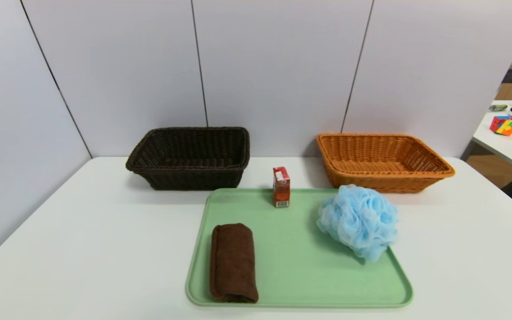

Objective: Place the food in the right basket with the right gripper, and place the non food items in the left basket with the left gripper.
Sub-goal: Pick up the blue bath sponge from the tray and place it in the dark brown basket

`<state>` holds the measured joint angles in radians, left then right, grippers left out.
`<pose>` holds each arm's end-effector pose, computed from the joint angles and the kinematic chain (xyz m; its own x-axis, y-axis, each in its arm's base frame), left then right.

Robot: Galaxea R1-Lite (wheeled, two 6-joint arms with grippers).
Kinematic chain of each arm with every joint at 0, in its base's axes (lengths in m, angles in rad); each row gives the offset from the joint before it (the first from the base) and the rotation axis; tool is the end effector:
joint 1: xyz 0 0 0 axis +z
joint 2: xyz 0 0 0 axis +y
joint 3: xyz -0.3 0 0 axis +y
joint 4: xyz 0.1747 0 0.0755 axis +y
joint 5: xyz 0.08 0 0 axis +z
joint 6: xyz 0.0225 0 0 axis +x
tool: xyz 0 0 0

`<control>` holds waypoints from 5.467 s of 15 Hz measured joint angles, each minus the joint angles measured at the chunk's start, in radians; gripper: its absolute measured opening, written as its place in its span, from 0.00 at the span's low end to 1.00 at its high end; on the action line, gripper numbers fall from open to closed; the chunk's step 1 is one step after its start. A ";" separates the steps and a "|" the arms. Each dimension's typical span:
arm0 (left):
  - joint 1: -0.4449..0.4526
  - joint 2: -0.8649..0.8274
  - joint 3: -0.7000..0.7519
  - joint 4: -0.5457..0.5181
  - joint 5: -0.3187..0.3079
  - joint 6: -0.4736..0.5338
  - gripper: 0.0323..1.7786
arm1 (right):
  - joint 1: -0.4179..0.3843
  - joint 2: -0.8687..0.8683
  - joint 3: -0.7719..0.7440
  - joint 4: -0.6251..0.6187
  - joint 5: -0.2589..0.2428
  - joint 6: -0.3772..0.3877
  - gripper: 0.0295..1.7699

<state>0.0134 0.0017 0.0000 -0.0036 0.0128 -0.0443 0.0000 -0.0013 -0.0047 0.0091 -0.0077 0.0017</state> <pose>-0.0227 0.0000 0.0759 0.9997 0.0262 0.0019 -0.0261 0.9987 -0.0443 -0.0233 -0.0002 0.0758 1.0000 -0.0077 -0.0031 0.0077 1.0000 0.0017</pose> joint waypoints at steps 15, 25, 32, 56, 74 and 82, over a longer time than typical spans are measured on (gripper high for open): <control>0.000 0.007 -0.090 0.096 -0.081 -0.004 0.95 | 0.000 0.000 -0.032 0.027 0.027 -0.039 0.96; -0.001 0.364 -0.350 0.092 -0.091 -0.007 0.95 | 0.009 0.232 -0.308 0.175 0.072 -0.010 0.96; -0.005 0.782 -0.615 0.091 -0.126 -0.002 0.95 | 0.013 0.545 -0.466 0.169 0.076 0.004 0.96; -0.812 1.828 -1.329 -0.086 -0.126 0.001 0.95 | 0.012 0.690 -0.452 0.168 0.169 -0.003 0.96; -0.976 2.177 -1.659 -0.086 -0.116 0.007 0.95 | 0.009 0.658 -0.426 0.169 0.165 -0.002 0.96; -0.974 2.260 -1.701 -0.089 -0.106 0.032 0.95 | 0.009 0.646 -0.422 0.171 0.166 -0.001 0.96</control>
<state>-0.9602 2.2619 -1.7011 -0.0928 -0.0932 -0.0123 0.0089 0.6445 -0.4266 0.1798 0.1583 0.0004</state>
